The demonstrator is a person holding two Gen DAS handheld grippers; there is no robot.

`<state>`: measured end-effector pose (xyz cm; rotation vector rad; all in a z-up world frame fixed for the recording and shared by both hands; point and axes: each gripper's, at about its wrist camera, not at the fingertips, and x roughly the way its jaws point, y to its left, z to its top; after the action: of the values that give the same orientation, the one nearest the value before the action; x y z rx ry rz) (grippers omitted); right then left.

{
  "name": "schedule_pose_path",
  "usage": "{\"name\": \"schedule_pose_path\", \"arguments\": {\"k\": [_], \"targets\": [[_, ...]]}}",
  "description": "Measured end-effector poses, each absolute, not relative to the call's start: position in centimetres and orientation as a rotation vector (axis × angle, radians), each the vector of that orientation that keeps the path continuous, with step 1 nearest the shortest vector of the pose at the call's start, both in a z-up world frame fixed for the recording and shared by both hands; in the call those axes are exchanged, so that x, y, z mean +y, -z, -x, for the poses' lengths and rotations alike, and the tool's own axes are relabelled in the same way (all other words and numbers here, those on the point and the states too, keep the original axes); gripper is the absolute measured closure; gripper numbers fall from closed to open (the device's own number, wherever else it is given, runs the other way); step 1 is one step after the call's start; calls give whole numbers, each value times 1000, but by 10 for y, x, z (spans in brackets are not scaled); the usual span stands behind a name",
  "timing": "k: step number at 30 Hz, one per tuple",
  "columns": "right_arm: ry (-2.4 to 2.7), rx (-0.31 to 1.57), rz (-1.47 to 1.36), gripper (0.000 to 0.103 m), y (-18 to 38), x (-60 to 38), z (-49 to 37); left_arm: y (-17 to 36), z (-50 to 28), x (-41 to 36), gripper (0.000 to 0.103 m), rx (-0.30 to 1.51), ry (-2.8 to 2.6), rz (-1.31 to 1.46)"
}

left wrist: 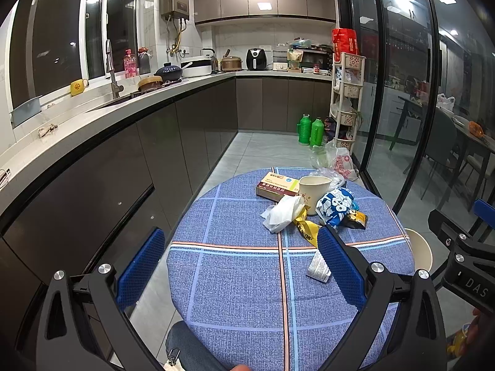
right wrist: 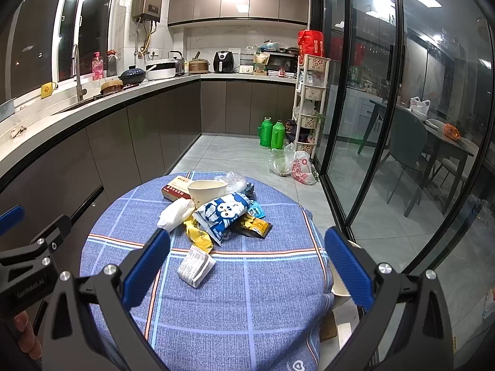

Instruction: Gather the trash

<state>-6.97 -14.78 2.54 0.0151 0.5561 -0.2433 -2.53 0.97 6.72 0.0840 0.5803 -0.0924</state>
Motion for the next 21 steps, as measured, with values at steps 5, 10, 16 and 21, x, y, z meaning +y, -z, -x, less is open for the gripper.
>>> {"name": "schedule_pose_path", "arguments": {"k": [5,10,16,21], "targets": [[244,556,-15,3,-25,-148,70,-67,25,10,8,582,94,-85],[243,556,-16,3,-25,-148,70,-66,26,10,8,581,95,-86],[244,555,-16,3,-25,-148,70,-66,26,10,8,581,95,-85],[244,555,-15,3,-26,-148,70,-66,26,10,8,581,94,-86]]}}
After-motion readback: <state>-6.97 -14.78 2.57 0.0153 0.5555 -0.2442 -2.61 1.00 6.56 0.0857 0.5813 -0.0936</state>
